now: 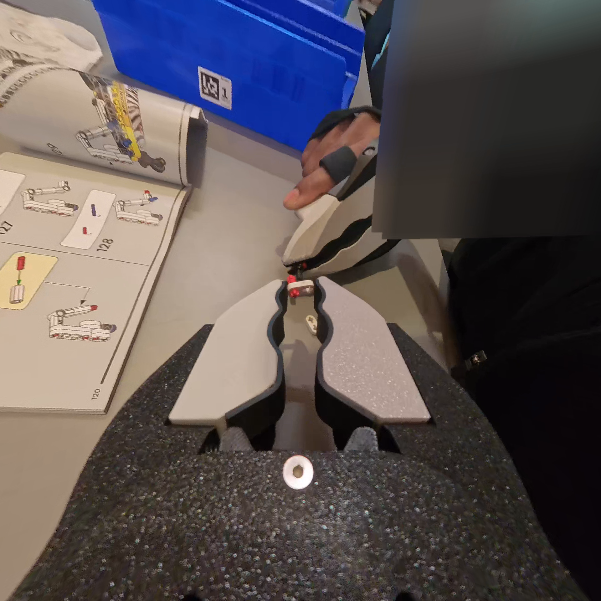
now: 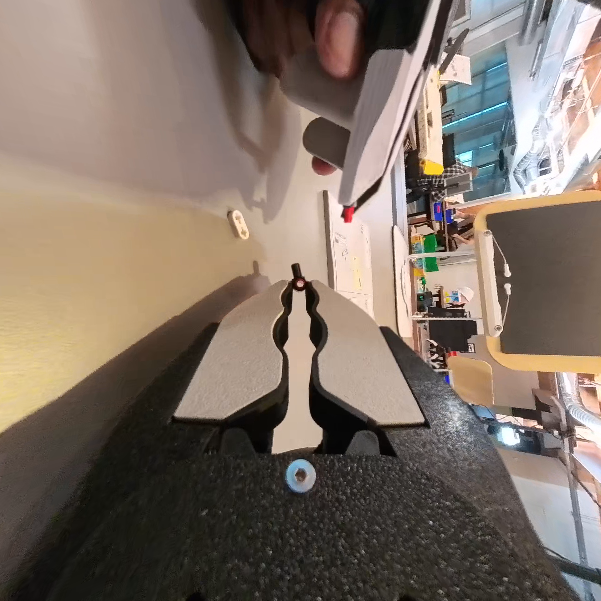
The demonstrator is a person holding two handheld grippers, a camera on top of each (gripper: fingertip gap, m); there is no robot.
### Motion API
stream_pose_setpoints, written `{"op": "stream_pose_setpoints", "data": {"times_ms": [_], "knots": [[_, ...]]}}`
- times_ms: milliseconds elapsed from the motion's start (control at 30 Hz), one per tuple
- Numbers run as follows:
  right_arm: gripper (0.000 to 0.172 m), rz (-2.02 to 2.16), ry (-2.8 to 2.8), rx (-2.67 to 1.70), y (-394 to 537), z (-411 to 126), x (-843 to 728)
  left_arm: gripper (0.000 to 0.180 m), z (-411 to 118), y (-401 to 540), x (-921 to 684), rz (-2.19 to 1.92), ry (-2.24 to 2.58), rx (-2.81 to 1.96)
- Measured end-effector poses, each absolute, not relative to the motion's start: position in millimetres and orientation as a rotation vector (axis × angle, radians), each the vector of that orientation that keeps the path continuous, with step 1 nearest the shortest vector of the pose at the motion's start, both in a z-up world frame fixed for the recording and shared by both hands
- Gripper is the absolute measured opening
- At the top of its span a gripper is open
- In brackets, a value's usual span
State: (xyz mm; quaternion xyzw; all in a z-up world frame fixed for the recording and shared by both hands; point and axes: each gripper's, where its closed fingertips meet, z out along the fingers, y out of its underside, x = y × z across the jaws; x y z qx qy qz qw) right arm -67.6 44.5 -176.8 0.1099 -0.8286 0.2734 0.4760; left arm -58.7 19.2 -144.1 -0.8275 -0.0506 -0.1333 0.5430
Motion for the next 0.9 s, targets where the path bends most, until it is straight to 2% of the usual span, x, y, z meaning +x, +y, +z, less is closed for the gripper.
{"op": "stream_pose_setpoints", "data": {"times_ms": [900], "knots": [[0.021,0.734,-1.934,0.291,22.0,-160.4,-66.4,0.016,-152.3,30.0,-45.9,-0.319,-0.099,-2.026]]}}
